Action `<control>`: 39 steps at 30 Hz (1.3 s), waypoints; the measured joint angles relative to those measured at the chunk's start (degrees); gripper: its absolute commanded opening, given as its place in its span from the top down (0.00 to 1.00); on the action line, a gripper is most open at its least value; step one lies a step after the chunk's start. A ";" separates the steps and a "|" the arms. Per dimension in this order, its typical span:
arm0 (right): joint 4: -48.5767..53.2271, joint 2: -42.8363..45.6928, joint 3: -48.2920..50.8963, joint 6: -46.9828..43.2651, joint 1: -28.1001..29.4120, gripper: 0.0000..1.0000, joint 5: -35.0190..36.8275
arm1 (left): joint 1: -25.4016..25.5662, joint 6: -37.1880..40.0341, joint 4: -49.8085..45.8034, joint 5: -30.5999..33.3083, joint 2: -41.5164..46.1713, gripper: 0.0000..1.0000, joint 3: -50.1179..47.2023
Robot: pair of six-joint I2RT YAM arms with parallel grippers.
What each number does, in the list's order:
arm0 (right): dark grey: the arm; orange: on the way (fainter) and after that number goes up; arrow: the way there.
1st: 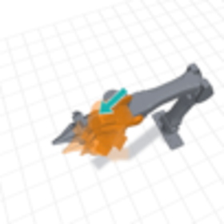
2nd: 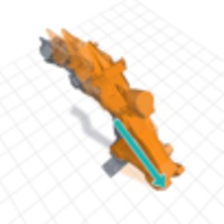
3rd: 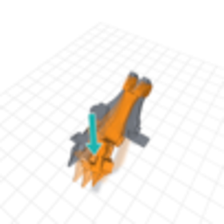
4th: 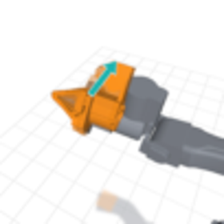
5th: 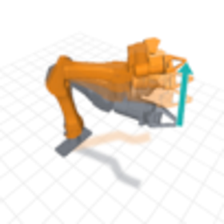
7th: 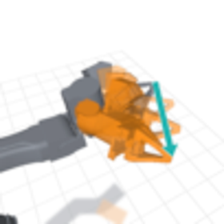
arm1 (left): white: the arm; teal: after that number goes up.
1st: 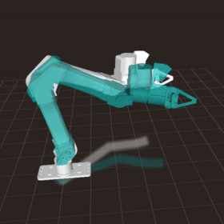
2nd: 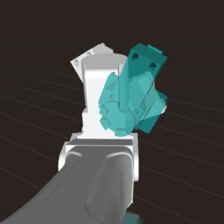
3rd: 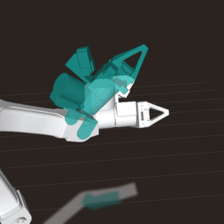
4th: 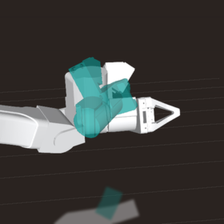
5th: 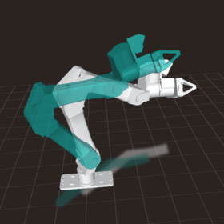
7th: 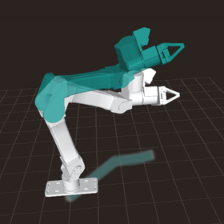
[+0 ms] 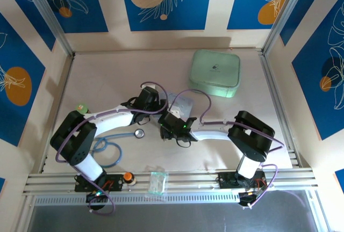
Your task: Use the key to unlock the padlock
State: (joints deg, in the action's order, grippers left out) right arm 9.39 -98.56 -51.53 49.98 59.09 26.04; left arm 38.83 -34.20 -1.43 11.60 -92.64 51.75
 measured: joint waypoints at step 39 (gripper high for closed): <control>-35.47 9.81 23.65 7.28 -7.65 0.82 -19.85 | 2.62 -12.70 -0.76 0.63 5.75 0.23 -6.01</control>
State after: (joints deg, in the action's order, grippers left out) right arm -26.09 -88.75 -27.88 57.25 51.44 6.20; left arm 41.45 -46.89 -2.20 12.23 -86.89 45.74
